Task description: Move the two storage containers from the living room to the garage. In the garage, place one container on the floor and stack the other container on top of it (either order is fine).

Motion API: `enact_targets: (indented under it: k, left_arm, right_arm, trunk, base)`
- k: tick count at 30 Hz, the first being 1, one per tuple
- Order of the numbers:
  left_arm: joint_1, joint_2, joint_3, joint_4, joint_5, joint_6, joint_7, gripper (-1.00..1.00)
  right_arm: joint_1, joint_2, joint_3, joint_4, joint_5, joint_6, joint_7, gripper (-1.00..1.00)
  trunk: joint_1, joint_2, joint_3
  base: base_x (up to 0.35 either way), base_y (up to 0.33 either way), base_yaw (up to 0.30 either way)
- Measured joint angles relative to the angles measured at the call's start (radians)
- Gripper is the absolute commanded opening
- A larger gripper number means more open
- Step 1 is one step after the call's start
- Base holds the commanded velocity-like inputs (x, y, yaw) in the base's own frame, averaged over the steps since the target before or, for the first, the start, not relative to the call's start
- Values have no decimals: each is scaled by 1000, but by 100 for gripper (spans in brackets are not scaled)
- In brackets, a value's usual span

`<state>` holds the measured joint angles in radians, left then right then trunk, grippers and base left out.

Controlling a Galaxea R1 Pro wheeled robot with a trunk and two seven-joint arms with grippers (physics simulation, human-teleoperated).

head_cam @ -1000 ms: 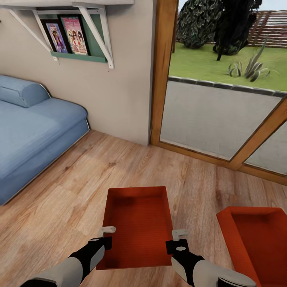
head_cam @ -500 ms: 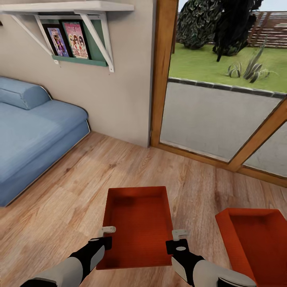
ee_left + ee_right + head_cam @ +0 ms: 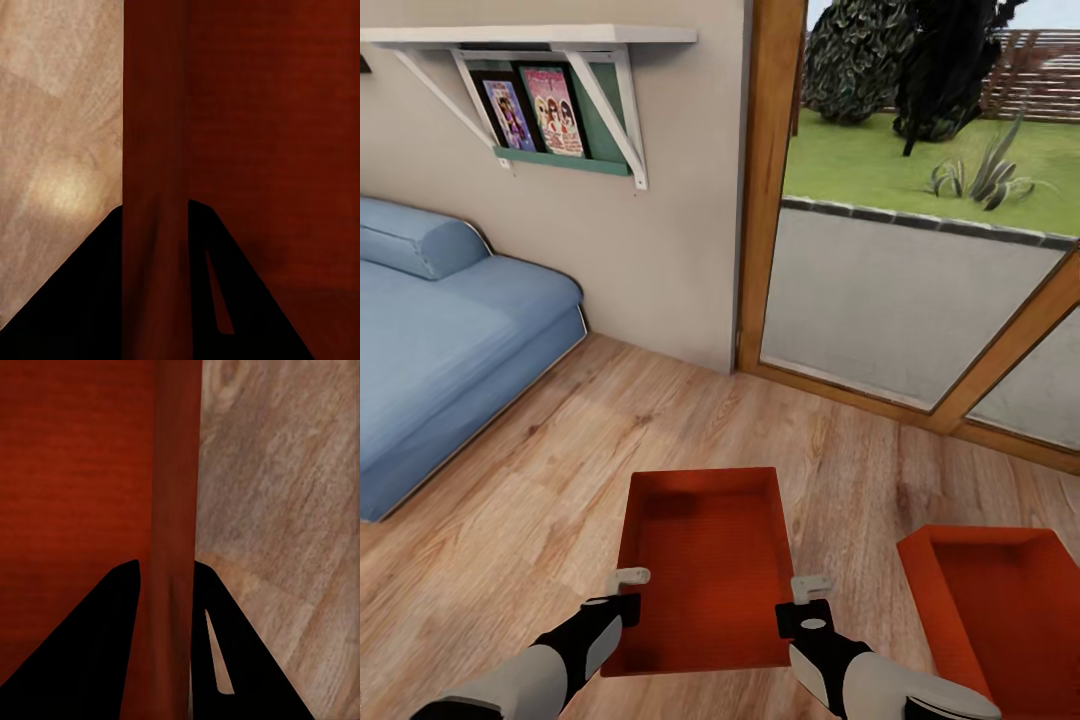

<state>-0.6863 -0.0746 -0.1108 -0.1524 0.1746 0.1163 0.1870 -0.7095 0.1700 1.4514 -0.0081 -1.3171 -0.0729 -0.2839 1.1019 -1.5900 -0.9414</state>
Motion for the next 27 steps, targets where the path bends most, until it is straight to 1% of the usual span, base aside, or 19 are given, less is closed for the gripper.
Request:
enact_targets:
  k: [27]
  left_arm:
    - [0,-1,-2,-1,2,0,3,-100]
  right_arm:
    - [0,-1,1,1,-1,-1,2,-100]
  trunk:
    - [-104,189,85]
  base:
    - [0,0,0]
